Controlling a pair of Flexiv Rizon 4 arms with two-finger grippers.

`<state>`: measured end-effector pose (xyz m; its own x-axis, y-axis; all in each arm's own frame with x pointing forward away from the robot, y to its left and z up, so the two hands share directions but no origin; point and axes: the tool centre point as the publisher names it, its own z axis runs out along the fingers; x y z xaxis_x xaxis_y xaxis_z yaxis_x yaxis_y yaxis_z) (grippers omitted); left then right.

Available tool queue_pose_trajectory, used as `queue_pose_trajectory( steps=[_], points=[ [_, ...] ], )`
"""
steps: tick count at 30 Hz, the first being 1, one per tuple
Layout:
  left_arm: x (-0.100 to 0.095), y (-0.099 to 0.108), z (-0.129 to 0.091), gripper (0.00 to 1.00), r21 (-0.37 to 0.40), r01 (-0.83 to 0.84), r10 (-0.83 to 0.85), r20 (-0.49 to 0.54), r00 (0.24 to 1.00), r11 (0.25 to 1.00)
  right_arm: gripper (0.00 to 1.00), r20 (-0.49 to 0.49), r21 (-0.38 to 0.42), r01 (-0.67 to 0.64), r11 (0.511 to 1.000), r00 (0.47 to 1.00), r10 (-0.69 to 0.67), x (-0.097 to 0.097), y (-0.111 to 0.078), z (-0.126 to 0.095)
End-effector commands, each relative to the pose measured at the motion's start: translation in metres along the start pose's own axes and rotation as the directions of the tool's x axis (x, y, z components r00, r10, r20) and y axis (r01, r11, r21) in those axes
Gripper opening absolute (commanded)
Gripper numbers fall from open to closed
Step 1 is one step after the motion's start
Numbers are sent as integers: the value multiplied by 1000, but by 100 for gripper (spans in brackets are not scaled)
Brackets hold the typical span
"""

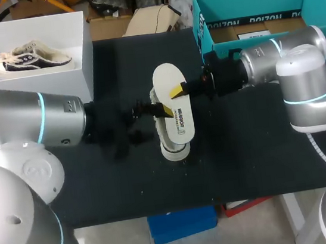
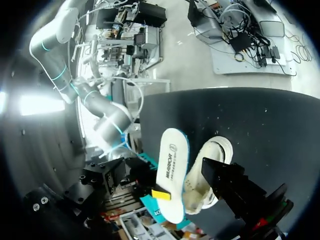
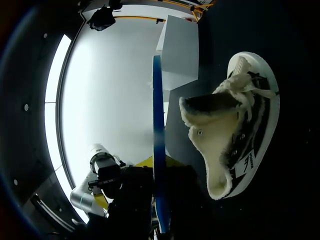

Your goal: Take the shoe out of the shoebox, open the shoe tongue, remove and reinsert the insole, then place the shoe into the shoebox

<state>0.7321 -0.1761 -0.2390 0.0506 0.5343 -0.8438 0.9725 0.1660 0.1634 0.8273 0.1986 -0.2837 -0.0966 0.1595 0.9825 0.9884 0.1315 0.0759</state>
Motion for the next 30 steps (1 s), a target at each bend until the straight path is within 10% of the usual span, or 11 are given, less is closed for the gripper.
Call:
queue_pose_trajectory(
  steps=[1, 12, 30],
  points=[
    [-7, -2, -4, 100, -72, -31, -25, -667, 745, 997, 0, 0, -1, 0, 1000, 1000, 0, -1, 0, 1],
    [-10, 1, -2, 100, -59, -13, -30, -673, 739, 998, 0, 0, -1, 0, 1000, 1000, 0, -1, 0, 1],
    [-42, 8, 11, 100, 93, -53, 107, -847, 521, 994, 0, 0, -1, 0, 1000, 1000, 0, -1, 0, 1]
  ],
)
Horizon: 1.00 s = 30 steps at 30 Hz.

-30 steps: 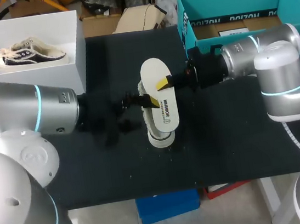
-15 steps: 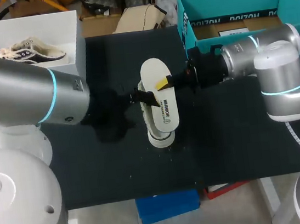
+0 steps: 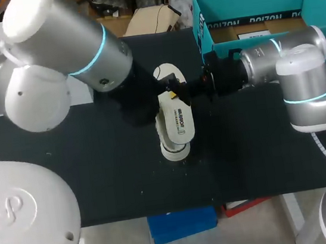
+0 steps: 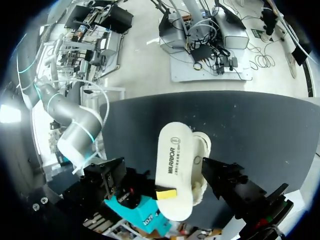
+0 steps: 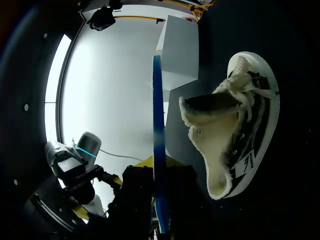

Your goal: Take the shoe out of the shoebox, open the shoe tongue, remove and reinsert the insole, then place the shoe into the shoebox

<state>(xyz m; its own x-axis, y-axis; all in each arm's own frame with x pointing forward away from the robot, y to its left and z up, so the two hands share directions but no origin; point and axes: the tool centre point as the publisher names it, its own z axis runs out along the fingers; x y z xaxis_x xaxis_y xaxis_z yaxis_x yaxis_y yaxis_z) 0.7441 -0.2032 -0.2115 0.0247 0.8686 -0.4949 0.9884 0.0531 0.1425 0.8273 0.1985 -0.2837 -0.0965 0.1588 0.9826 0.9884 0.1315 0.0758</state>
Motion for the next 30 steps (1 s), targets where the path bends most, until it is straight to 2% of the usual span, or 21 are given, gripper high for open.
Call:
queue_pose_trajectory(
  steps=[1, 10, 17, 30],
  points=[
    [-5, -3, -2, 100, -19, -3, -7, -511, 860, 1000, 0, 1, -1, 0, 1000, 1000, 0, 0, 0, 1],
    [-5, -3, -2, 100, -19, -3, -7, -511, 860, 1000, 0, 1, -1, 0, 1000, 1000, 0, 0, 0, 1],
    [-3, -4, 11, 100, 27, -38, 46, -434, 900, 999, 0, 1, -1, 0, 1000, 1000, 0, 0, 0, 1],
    [-7, 5, 16, 100, 43, -65, 77, -406, 910, 997, 0, 1, -1, 0, 1000, 1000, 0, 0, 0, 1]
  ],
)
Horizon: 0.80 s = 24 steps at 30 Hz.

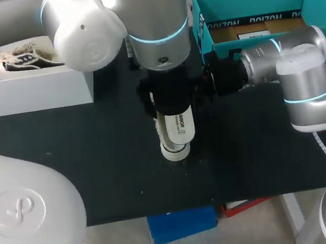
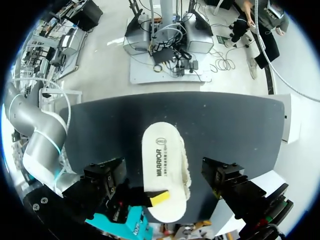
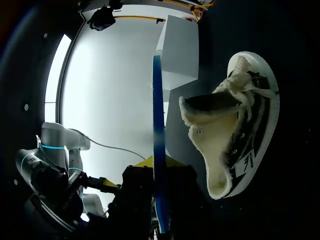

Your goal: Take the shoe out of the shoebox, open the shoe tongue, remove and reinsert the insole, then place the shoe into the shoebox

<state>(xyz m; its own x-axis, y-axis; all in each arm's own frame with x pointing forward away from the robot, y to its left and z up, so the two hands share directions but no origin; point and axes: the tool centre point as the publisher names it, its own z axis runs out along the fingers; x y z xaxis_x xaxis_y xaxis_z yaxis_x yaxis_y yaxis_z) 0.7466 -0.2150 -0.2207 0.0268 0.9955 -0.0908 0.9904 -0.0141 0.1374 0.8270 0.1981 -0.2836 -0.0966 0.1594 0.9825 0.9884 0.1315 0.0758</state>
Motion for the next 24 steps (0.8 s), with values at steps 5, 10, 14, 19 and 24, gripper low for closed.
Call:
queue_pose_trajectory(
  steps=[5, 10, 14, 19, 24],
  points=[
    [2, 20, -2, 100, -4, -25, 25, 11, 1000, 1000, 0, 0, -1, 0, 1000, 1000, 0, -1, 0, 1],
    [7, 38, -5, 100, -11, -38, 38, 22, 999, 999, 0, 0, -1, 0, 1000, 1000, 0, -1, 0, 1],
    [13, 56, -3, 100, -8, -44, 45, 25, 999, 999, 0, 0, -1, 0, 1000, 1000, 0, -1, 0, 1],
    [22, 82, -2, 100, -9, -50, 50, 27, 998, 999, 0, 0, -1, 0, 1000, 1000, 0, -1, 0, 1],
    [29, 105, 2, 100, -6, -53, 53, 28, 998, 999, 0, 0, -1, 0, 1000, 1000, 0, -1, 0, 1]
  ],
)
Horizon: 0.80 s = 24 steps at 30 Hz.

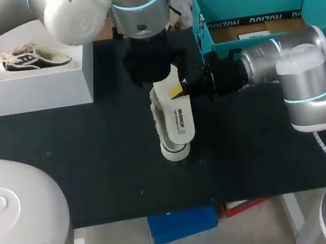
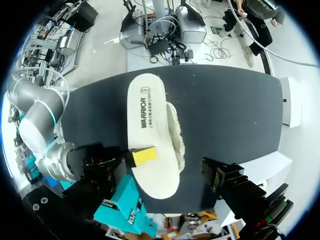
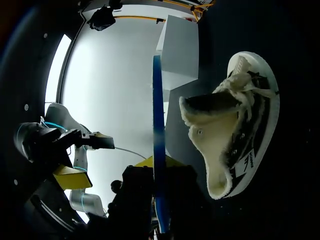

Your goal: Take the shoe out of the shoebox, open the shoe tongue, remove and reinsert the insole, then place the shoe into the shoebox

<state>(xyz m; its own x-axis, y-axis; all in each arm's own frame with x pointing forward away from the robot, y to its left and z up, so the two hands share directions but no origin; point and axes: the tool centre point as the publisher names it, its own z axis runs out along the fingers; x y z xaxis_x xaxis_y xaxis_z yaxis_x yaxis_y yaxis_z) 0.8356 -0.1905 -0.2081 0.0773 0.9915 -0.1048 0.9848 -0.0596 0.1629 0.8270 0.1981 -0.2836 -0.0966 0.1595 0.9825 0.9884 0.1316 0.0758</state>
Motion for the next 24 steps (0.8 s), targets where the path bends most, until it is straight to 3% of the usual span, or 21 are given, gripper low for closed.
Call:
queue_pose_trajectory(
  steps=[1, 10, 24],
  points=[
    [6, 18, 6, 100, 16, -6, 6, 6, 1000, 1000, 0, 0, -1, 0, 1000, 1000, 0, -1, 0, 1],
    [18, 53, 14, 100, 13, -11, 11, 6, 1000, 1000, 0, 0, -1, 0, 1000, 1000, 0, -1, 0, 1],
    [21, 104, 31, 100, 7, -22, 22, 12, 1000, 1000, 0, 0, -1, 0, 1000, 1000, 0, -1, 0, 1]
  ],
)
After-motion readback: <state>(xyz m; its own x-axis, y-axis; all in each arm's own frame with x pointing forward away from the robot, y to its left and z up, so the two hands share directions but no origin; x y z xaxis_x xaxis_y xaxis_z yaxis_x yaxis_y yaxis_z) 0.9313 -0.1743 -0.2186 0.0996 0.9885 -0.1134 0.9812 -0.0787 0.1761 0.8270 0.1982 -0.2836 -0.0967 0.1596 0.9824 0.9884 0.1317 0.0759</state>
